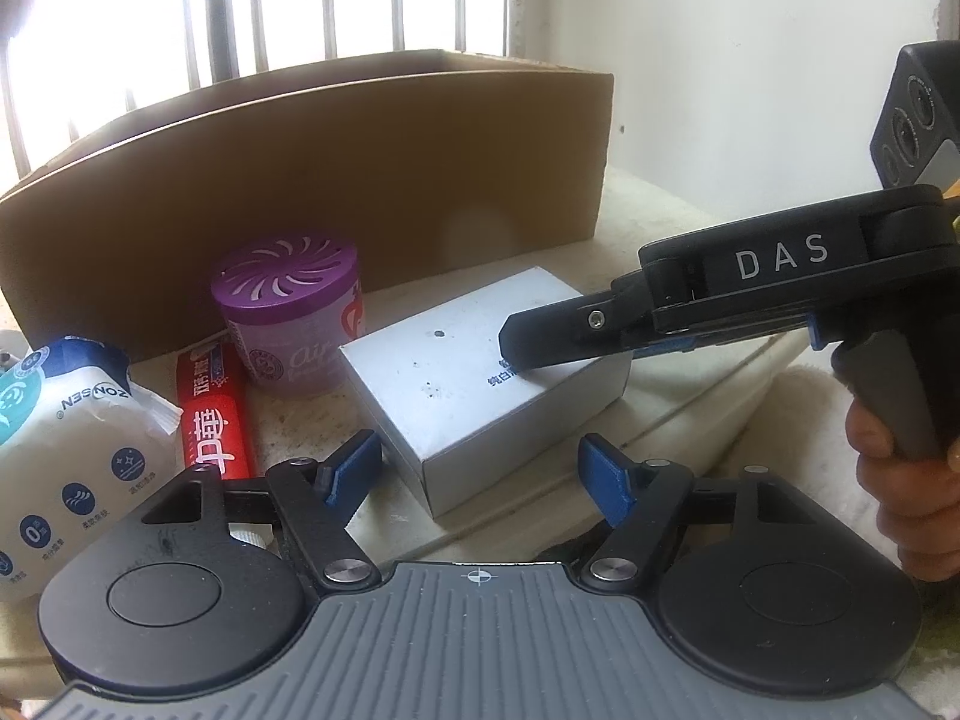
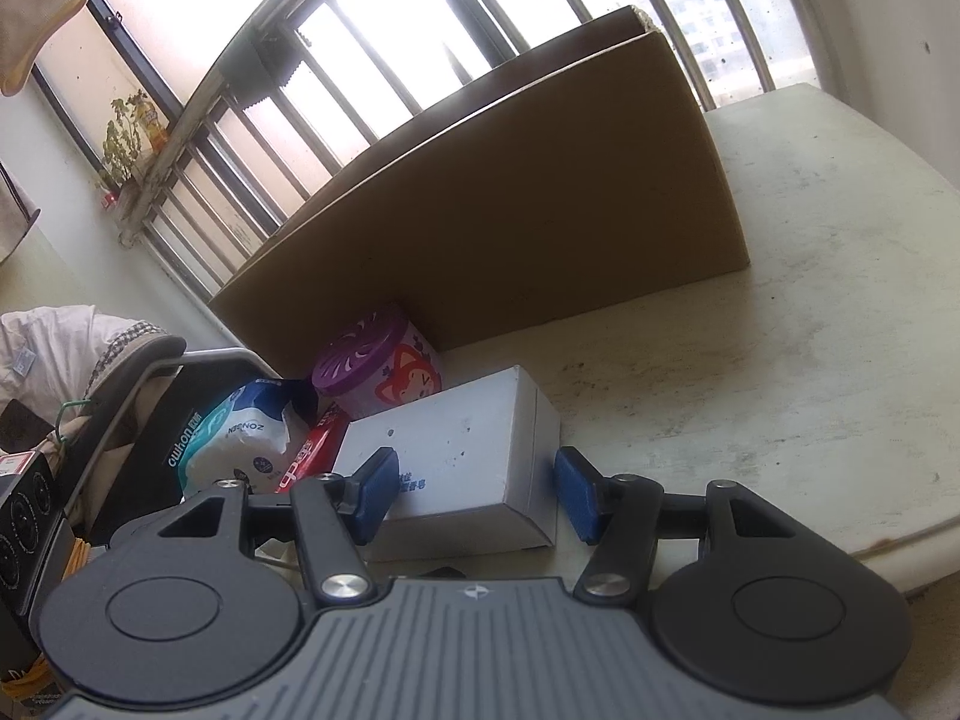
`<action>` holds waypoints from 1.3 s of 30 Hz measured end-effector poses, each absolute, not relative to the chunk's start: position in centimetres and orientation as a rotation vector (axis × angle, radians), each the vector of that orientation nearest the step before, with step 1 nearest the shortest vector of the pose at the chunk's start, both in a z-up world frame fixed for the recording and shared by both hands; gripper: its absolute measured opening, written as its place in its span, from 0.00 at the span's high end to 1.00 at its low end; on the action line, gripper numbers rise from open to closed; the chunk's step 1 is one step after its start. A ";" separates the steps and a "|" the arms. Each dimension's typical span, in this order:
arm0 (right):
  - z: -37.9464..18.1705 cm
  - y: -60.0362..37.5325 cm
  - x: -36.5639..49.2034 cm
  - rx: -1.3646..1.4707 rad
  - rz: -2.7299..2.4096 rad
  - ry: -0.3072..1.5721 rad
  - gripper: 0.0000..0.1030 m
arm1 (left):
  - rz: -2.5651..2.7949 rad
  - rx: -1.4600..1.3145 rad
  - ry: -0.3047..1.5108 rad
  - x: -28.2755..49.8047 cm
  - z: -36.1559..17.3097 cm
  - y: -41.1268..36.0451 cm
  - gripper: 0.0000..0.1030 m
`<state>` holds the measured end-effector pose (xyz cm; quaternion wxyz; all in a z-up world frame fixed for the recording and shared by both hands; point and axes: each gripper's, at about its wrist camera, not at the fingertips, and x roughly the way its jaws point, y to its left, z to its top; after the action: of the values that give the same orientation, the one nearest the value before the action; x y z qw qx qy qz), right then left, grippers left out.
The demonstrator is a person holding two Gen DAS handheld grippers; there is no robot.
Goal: Organize objects
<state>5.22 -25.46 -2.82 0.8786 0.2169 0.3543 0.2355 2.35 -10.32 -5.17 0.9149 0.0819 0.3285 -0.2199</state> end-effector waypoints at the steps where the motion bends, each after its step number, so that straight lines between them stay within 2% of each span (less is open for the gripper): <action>1: -2.8 -25.4 5.3 0.451 0.492 0.738 0.40 | -0.452 0.168 0.676 2.3 -5.2 -10.3 0.30; 39: -2.7 -25.4 4.8 0.443 0.491 0.734 0.41 | -0.445 0.193 0.667 2.0 -5.3 -10.4 0.28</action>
<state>4.83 -25.36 -2.69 0.8804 0.2128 0.3523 0.2358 2.01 -10.45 -5.29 0.9163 0.0939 0.3239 -0.2161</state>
